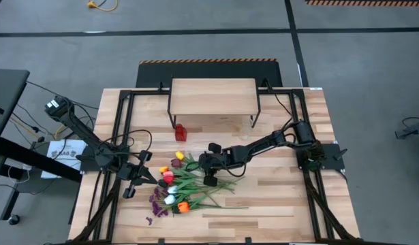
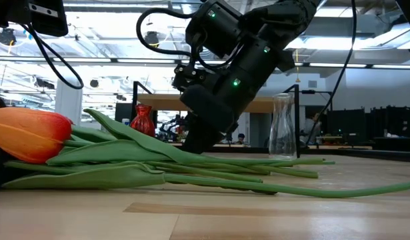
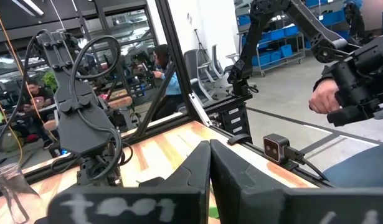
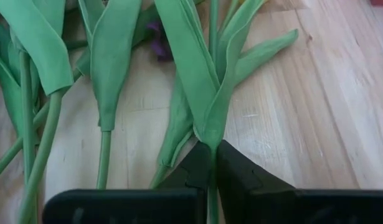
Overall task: Pick and place flowers into a vace then onto a shelf
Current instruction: Put the pink flower into the transparent vase
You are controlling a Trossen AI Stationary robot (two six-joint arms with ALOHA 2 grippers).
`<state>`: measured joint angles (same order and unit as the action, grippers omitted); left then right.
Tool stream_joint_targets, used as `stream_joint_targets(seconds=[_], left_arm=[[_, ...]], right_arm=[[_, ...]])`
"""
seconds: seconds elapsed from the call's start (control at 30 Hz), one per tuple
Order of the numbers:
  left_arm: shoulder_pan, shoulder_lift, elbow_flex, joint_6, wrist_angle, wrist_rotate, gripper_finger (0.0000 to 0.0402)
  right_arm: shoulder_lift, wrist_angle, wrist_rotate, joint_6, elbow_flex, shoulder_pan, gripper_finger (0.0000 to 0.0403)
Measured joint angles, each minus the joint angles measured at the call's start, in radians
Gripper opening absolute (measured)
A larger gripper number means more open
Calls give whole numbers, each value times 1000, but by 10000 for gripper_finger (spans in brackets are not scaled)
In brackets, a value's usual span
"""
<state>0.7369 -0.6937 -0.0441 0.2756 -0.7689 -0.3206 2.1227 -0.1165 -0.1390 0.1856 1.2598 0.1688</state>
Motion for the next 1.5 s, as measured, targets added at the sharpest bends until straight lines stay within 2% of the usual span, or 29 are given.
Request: stream_joint_targets(seconds=[0.2,0.47,0.87,1.27,1.37,1.5], left_arm=[[0,0,0,0,0,0,0],[0,0,0,-1,0,-2,0],[0,0,0,4,0,0,0],[0,0,0,26,-9,-8,0],[0,0,0,46,-9,-8,0],[0,0,0,46,-8,-8,0]], right_arm=[[-22,-32,3,1,-1,11,7],[-104,-157,10,5,-10,35,3],[-274,-230,-134,8,-4,107,1],[-438,-225,-417,-93,-5,214,1],[-474,-199,-532,-120,-5,239,0],[-513,-134,-749,-143,-4,259,0]])
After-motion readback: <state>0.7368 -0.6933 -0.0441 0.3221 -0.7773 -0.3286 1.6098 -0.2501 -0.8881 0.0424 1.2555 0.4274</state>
